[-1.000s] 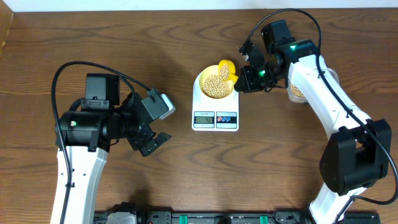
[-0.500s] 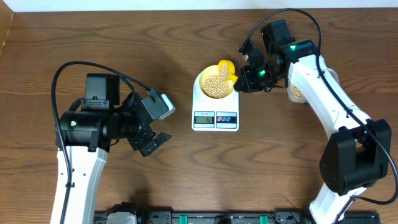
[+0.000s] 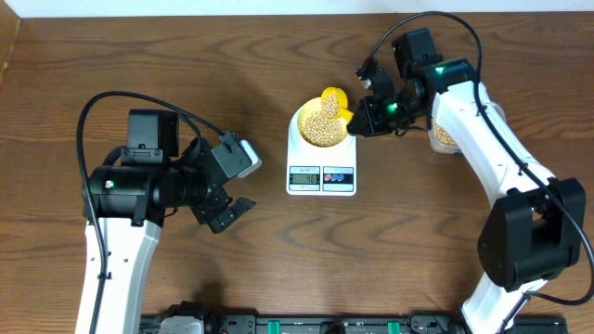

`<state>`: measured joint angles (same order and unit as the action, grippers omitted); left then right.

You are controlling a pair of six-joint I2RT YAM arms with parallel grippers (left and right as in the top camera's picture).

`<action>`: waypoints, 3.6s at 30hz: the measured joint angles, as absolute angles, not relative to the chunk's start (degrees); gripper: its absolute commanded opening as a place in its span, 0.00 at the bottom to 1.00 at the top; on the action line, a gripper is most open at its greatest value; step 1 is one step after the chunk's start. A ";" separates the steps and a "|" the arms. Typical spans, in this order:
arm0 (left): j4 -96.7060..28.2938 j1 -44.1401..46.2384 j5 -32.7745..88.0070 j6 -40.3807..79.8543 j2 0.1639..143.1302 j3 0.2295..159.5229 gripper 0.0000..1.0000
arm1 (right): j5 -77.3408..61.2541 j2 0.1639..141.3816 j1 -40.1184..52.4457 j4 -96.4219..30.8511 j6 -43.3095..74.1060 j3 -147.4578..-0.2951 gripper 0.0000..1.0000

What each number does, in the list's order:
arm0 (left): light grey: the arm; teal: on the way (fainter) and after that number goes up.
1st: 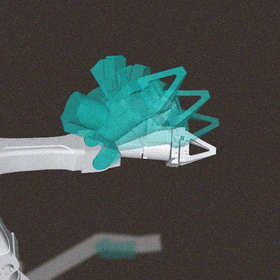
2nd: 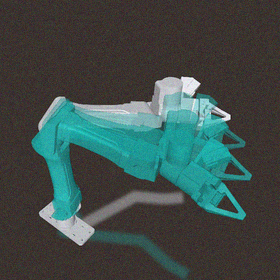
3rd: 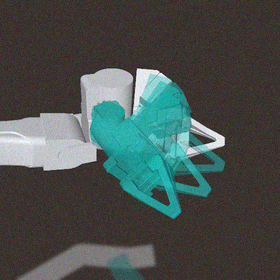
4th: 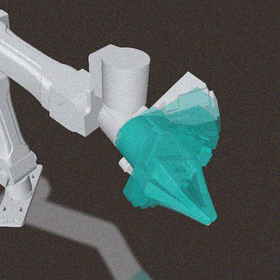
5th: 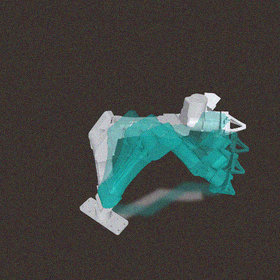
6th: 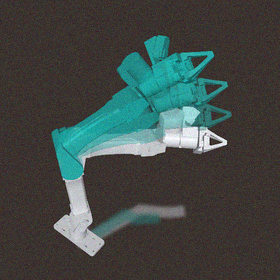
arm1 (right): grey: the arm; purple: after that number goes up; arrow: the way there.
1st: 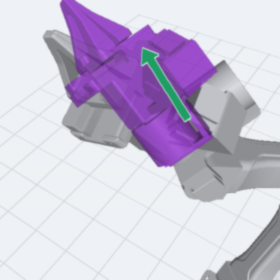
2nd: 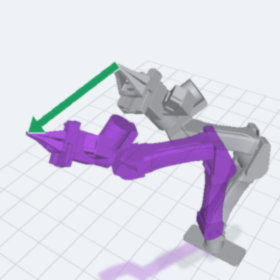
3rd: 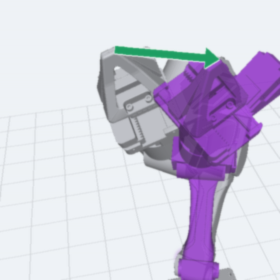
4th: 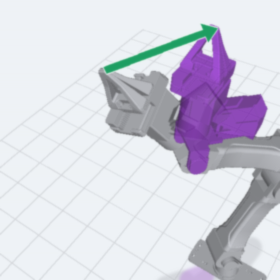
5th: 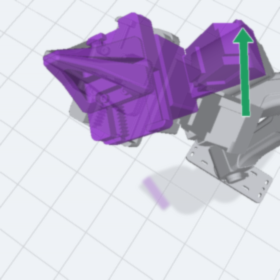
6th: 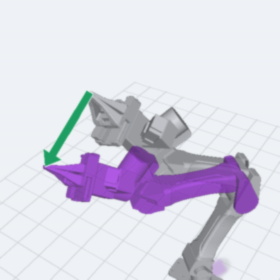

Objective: Scoop item into bowl and weigh 50g on scale

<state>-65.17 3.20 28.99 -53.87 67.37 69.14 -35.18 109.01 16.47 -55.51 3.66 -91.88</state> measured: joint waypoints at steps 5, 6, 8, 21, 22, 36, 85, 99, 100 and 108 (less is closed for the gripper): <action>-65.17 3.20 28.99 -53.87 67.37 69.14 0.98 | -34.89 109.01 16.40 -55.55 3.97 -91.88 0.01; -65.17 3.20 28.99 -53.87 67.37 69.14 0.98 | -35.40 109.01 16.40 -55.20 3.92 -91.88 0.01; -65.17 3.20 28.99 -53.87 67.37 69.14 0.98 | -36.62 109.01 16.40 -53.95 3.90 -91.88 0.01; -65.17 3.20 28.99 -53.87 67.37 69.14 0.98 | -36.64 109.01 16.36 -54.92 4.14 -91.88 0.01; -65.17 3.20 28.99 -53.87 67.37 69.14 0.98 | -36.42 109.01 16.36 -55.18 4.23 -91.88 0.01; -65.17 3.20 28.99 -53.87 67.37 69.14 0.98 | -37.91 109.01 16.36 -54.83 4.32 -91.88 0.01; -65.17 3.20 28.99 -53.87 67.37 69.14 0.98 | -39.88 108.99 17.02 -55.44 6.11 -91.94 0.01; -65.17 3.20 28.99 -53.87 67.37 69.14 0.98 | -40.03 108.99 16.97 -58.70 5.93 -91.96 0.01; -65.17 3.20 28.99 -53.87 67.37 69.14 0.98 | -40.03 108.99 16.93 -58.50 5.96 -91.96 0.01; -65.19 3.20 28.99 -53.87 67.37 69.14 0.98 | -38.74 108.42 16.56 -56.58 6.55 -91.96 0.01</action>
